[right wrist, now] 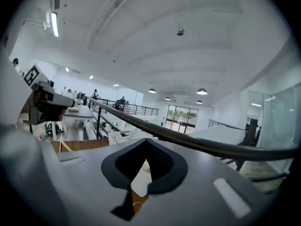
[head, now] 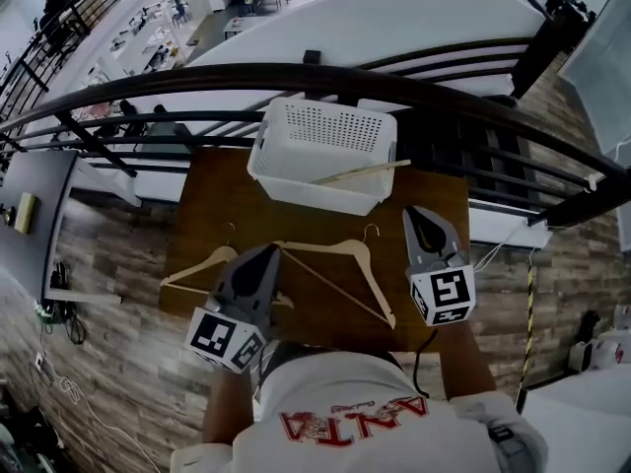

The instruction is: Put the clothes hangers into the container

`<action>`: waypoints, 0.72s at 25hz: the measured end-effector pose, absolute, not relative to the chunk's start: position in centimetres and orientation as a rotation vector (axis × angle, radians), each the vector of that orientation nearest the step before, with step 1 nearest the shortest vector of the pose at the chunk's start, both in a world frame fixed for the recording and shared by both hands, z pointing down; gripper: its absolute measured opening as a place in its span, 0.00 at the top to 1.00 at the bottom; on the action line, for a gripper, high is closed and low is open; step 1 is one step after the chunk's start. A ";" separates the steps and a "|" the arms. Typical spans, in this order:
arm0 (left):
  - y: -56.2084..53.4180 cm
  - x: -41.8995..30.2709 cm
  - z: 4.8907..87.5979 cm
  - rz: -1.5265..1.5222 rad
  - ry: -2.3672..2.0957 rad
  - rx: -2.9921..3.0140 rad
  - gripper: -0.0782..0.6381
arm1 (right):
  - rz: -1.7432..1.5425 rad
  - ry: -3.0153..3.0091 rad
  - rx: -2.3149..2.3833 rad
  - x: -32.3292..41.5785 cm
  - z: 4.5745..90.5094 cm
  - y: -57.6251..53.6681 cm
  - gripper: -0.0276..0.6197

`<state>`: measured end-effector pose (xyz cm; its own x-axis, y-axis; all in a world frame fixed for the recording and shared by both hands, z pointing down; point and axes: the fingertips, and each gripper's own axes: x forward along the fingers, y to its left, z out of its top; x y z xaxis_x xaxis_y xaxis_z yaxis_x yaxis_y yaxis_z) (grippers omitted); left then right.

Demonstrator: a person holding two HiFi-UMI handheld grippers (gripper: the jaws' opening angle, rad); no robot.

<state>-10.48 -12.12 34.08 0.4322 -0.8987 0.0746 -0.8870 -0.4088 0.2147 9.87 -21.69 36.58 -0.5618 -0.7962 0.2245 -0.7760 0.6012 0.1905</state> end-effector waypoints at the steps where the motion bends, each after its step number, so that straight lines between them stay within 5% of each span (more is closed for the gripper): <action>1: -11.9 -10.2 33.9 -0.070 -1.572 2.467 0.88 | -0.069 -2.577 1.303 10.4 36.3 -21.2 0.95; 18: -11.0 -8.5 33.5 -0.076 -1.595 2.470 0.88 | 0.055 -2.581 1.313 13.1 38.0 -18.8 0.95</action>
